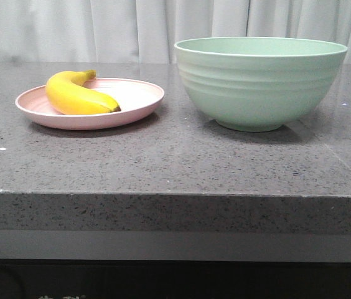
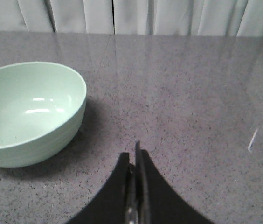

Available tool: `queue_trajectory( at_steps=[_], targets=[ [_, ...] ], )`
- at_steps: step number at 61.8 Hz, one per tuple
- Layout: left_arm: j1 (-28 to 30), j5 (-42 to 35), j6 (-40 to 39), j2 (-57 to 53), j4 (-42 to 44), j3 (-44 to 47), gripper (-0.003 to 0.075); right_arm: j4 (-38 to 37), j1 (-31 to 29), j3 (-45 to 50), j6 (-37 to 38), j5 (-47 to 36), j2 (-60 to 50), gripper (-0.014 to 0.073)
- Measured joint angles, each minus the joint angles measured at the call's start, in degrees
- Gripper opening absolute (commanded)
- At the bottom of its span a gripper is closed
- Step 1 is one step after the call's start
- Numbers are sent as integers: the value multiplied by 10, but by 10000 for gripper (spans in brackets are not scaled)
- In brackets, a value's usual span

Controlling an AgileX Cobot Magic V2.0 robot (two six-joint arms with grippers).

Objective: Transfer banana from pink plate to green bowl

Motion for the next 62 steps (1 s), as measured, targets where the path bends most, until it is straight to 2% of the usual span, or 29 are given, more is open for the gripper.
queue_trajectory(
  at_steps=[12, 23, 28, 30, 32, 38, 44, 49, 62],
  targets=[
    [0, 7, 0, 35, -3, 8, -18, 0, 0, 0, 0, 6, 48, -69],
    [0, 56, 0, 67, 0, 10, -4, 0, 0, 1, 0, 6, 67, -52],
    [0, 83, 0, 85, 8, 11, 83, 0, 0, 1, 0, 6, 68, 34],
    [0, 93, 0, 91, 10, 11, 147, 0, 0, 1, 0, 6, 68, 82],
    [0, 99, 0, 98, 11, 11, 207, 0, 0, 1, 0, 6, 68, 155],
    [0, 106, 0, 113, 13, 11, 456, 0, 0, 1, 0, 12, 68, 389],
    [0, 107, 0, 122, 13, 11, 578, 0, 0, 1, 0, 16, 68, 553],
    [-3, 107, 0, 129, 13, 10, 585, 0, 0, 1, 0, 20, 68, 607],
    [-46, 109, 6, 152, 13, -12, 545, 0, 0, 1, 0, 23, 68, 601]
  ],
)
